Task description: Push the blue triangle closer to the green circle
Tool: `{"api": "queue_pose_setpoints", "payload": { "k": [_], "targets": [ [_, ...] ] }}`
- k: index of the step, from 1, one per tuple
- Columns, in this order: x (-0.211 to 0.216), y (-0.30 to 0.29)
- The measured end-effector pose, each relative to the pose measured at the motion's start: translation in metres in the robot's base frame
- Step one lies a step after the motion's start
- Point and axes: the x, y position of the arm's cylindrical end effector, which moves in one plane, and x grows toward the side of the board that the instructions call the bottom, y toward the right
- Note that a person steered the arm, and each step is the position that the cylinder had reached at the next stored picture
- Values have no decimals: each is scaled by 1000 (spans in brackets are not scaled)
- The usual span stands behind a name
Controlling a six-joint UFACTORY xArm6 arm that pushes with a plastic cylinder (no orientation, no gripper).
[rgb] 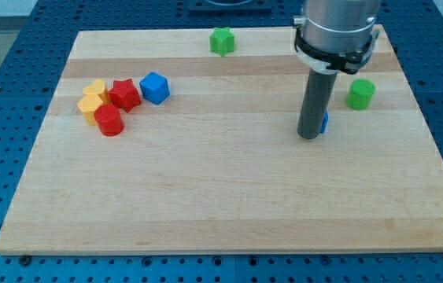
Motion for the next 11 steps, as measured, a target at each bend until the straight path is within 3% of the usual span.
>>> {"api": "queue_pose_setpoints", "payload": {
  "k": [5, 10, 11],
  "targets": [
    [-17, -21],
    [-14, 55],
    [5, 7]
  ]
}}
